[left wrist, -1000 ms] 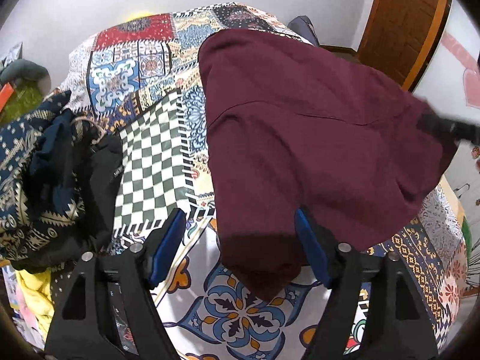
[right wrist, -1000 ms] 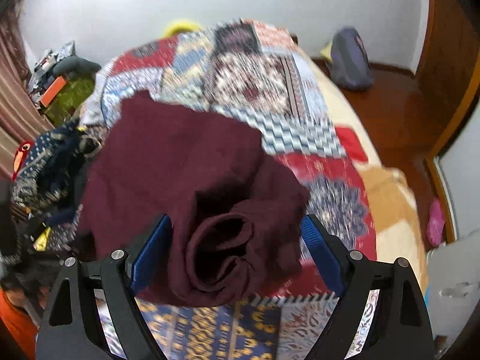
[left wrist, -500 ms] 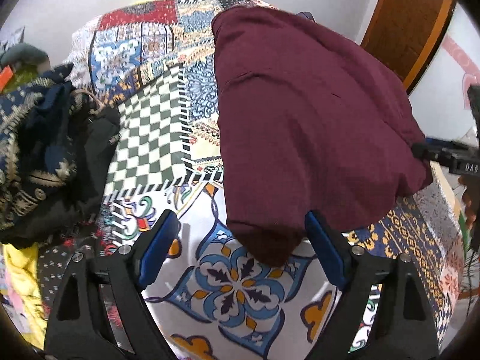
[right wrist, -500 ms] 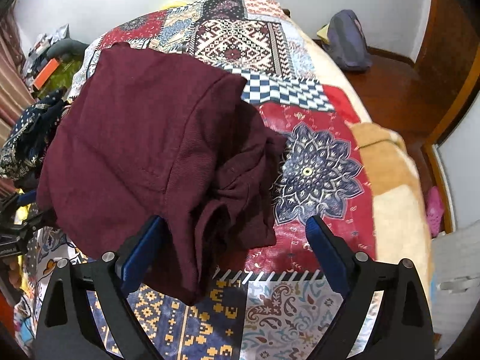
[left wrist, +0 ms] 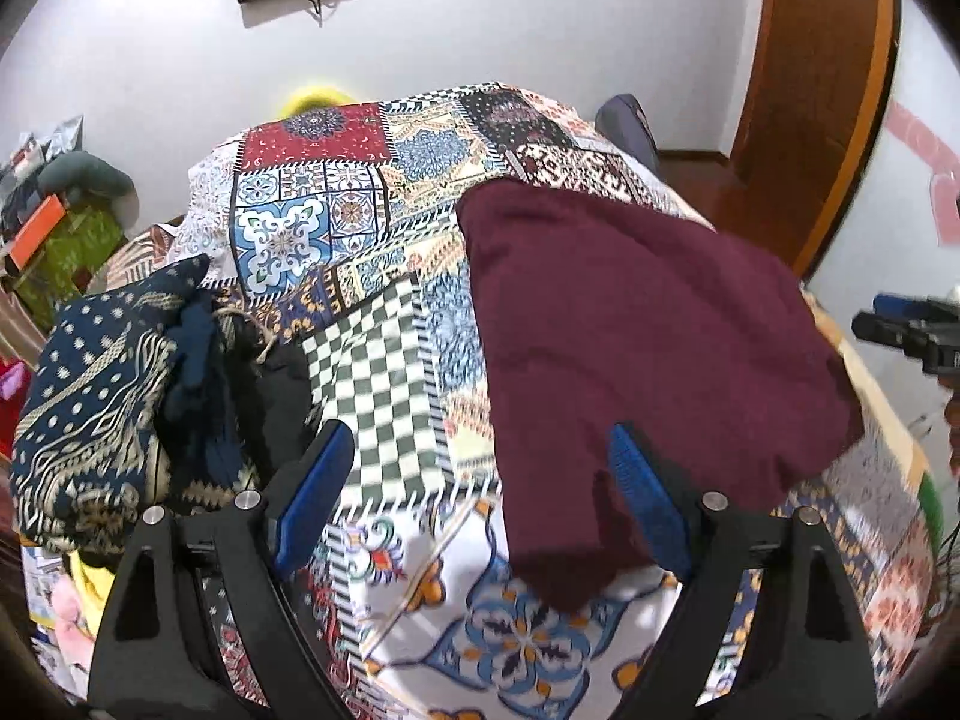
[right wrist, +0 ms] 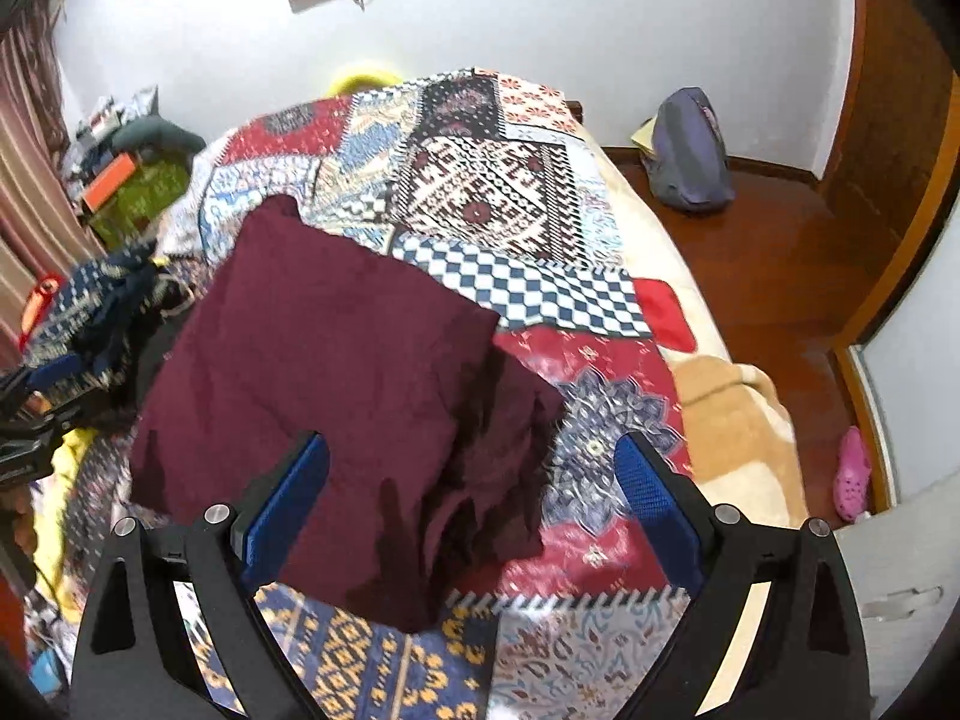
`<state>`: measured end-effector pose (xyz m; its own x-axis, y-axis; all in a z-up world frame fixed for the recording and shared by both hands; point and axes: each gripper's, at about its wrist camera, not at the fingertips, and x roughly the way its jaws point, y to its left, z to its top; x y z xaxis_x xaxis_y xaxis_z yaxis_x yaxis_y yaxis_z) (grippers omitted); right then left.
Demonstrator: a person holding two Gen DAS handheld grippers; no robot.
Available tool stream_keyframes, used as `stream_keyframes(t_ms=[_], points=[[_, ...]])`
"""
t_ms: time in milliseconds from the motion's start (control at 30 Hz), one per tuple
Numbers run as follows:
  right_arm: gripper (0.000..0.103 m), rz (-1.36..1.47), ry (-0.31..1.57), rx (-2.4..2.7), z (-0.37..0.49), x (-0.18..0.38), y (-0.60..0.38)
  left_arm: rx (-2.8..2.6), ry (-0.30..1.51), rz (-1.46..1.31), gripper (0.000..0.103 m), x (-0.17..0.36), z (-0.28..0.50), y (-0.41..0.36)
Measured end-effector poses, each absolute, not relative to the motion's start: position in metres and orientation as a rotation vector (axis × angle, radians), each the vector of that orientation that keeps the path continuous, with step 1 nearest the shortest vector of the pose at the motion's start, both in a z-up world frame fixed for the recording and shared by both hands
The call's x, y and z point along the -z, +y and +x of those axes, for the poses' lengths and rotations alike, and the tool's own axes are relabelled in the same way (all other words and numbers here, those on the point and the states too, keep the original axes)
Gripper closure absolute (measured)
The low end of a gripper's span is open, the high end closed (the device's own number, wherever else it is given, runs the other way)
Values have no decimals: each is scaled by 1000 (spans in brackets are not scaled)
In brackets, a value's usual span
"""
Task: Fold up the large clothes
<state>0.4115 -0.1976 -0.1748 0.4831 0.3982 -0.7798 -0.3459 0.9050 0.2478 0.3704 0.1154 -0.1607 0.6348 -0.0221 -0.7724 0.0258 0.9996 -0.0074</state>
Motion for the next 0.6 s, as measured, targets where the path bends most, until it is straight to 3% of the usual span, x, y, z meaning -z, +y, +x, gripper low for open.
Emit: stream_keyframes(t_ms=[400,533,600], points=[[8,273,1179,-558,461,245,-189,184,1101,-416,16,224,440,151],[2,432,1272,-637,477,278,-202,280,1120,-510,15,237,450,153],[2,479,1301,-669,479,287,-204,309,1142,-538,10,245,456,153]])
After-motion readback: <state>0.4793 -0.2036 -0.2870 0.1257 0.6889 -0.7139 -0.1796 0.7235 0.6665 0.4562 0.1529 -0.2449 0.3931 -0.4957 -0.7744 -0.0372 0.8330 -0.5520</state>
